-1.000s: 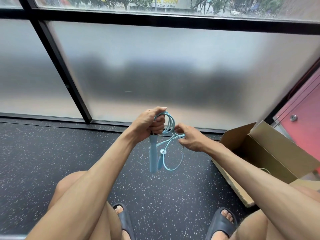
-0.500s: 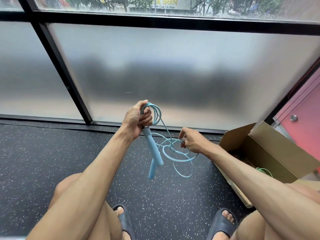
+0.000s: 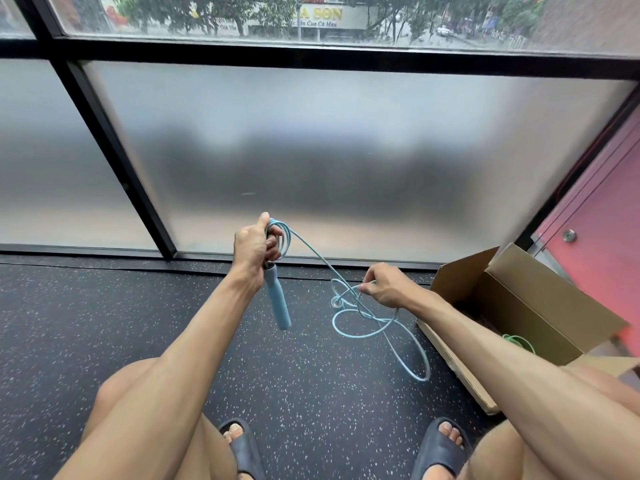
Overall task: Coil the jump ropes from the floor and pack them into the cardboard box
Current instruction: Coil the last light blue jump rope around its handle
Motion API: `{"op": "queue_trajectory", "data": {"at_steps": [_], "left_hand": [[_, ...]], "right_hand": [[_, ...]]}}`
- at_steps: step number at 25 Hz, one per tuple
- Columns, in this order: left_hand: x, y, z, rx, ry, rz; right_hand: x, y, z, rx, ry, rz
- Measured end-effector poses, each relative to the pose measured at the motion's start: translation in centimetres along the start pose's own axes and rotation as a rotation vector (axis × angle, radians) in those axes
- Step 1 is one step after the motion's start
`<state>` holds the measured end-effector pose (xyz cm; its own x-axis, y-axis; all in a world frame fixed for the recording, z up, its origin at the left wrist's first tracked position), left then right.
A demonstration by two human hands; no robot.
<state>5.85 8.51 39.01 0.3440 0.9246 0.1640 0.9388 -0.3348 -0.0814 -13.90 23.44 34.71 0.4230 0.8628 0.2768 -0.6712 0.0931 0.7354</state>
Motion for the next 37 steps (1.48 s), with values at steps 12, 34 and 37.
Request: {"op": "queue_trajectory", "data": {"at_steps": [12, 34, 37], "left_hand": [[-0.9, 3.2, -1.0, 0.195, 0.022, -0.433], [3.5, -2.7, -0.2, -0.258, 0.08, 0.689], [3.6, -2.6, -0.2, -0.222, 0.108, 0.755]], "right_hand": [[2.5, 2.3, -5.6, 0.402, -0.326, -0.057], [0.0, -2.9, 3.8, -0.293, 0.255, 0.021], [-0.1, -2.3, 4.2, -0.379, 0.261, -0.134]]}}
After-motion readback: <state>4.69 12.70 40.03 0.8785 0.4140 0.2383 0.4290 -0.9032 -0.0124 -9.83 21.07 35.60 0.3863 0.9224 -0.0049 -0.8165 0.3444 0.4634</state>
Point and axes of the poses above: each hand's wrist, its own x-axis away from the middle knuckle, its own y-axis out of the back of the hand, z = x × y, the point moved 2 cm from there along -x, towards the middle knuckle, and after that the axes turned 12 degrees about -x, right-handed, at the moved point
